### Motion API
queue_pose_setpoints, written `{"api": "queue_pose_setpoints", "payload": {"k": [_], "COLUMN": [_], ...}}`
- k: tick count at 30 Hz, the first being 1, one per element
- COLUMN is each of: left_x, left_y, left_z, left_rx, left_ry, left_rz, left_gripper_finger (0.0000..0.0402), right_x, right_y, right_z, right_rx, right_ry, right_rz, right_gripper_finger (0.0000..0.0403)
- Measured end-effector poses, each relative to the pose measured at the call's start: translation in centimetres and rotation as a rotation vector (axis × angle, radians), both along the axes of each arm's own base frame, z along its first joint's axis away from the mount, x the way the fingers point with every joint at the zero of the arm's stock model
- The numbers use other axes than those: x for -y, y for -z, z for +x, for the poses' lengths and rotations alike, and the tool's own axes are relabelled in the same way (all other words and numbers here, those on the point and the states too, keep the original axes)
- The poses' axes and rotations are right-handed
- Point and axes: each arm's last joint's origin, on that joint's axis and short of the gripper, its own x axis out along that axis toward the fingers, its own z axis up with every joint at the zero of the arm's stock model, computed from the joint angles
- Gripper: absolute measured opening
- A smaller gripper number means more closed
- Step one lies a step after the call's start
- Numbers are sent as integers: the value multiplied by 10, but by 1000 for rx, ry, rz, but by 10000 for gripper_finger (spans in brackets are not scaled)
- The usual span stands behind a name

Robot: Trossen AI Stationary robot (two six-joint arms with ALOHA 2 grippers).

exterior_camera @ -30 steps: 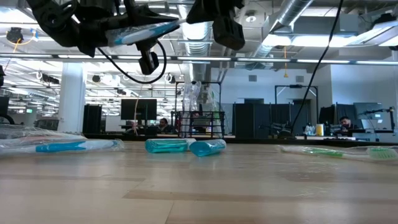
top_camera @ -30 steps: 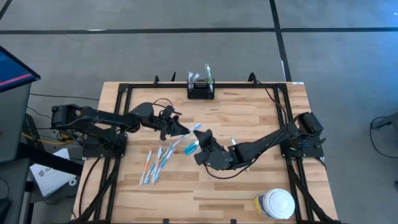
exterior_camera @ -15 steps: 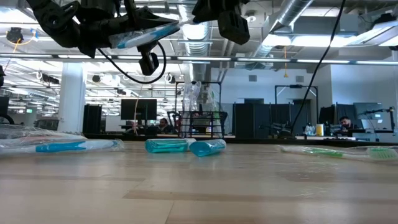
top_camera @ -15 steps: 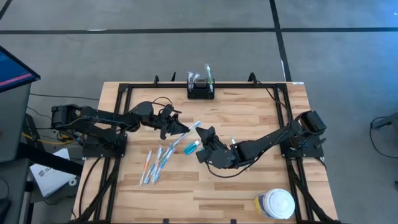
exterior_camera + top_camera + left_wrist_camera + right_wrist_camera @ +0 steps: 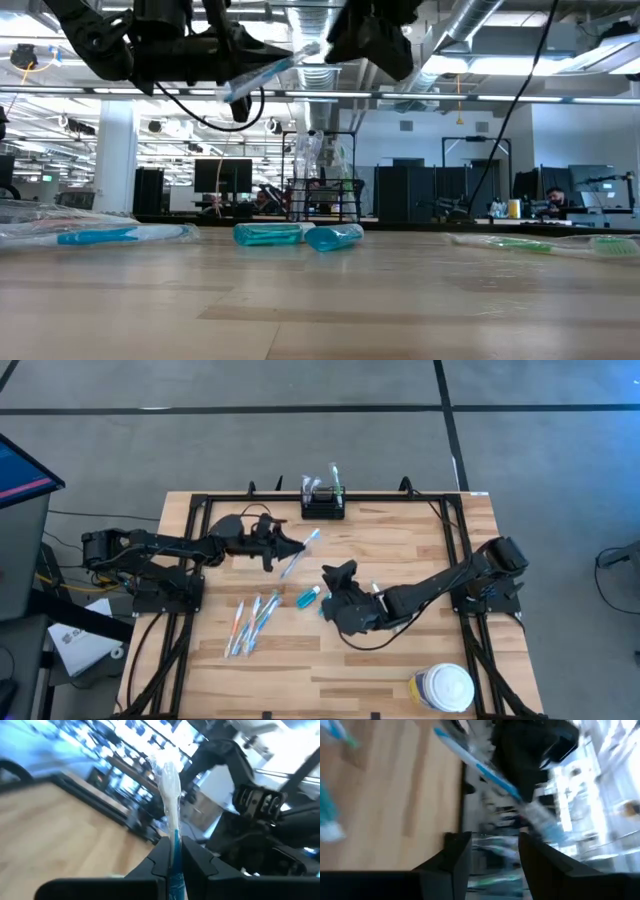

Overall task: Pick & Place toothbrushing station
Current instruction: Put the right blue toothbrush into the black wire organizer

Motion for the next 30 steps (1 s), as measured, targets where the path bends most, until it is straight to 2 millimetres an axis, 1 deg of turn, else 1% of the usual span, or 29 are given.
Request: {"api": "queue_pose_setpoints", "payload": {"k": [4, 6, 10, 14, 20, 25, 30], "left_x": [-2, -3, -6, -8, -13, -26, -41], "left_y": [-1, -5, -7, -8, -1, 12, 25], "left_z": [0, -1, -1, -1, 5, 10, 12], "left_rx": [11, 45, 58, 68, 78, 115, 162], "left_ry": [-93, -136, -243, -318, -410, -458, -512], "left_rz": [65, 106, 179, 220, 283, 294, 305], "left_gripper_finger": [17, 17, 17, 17, 17, 17, 17], "right_x": [11, 16, 25, 30, 33, 33, 37], "right_y": [-7, -10, -13, -9, -7, -5, -1], "right_z": [-10, -14, -20, -22, -24, -25, -31], "right_rx": [67, 86, 108, 99, 106, 108, 93], "right_ry": [26, 44, 89, 127, 163, 180, 240], "right_rz": [202, 282, 375, 407, 430, 440, 459], "right_gripper_finger": [136, 129, 119, 116, 118, 118, 118]}}
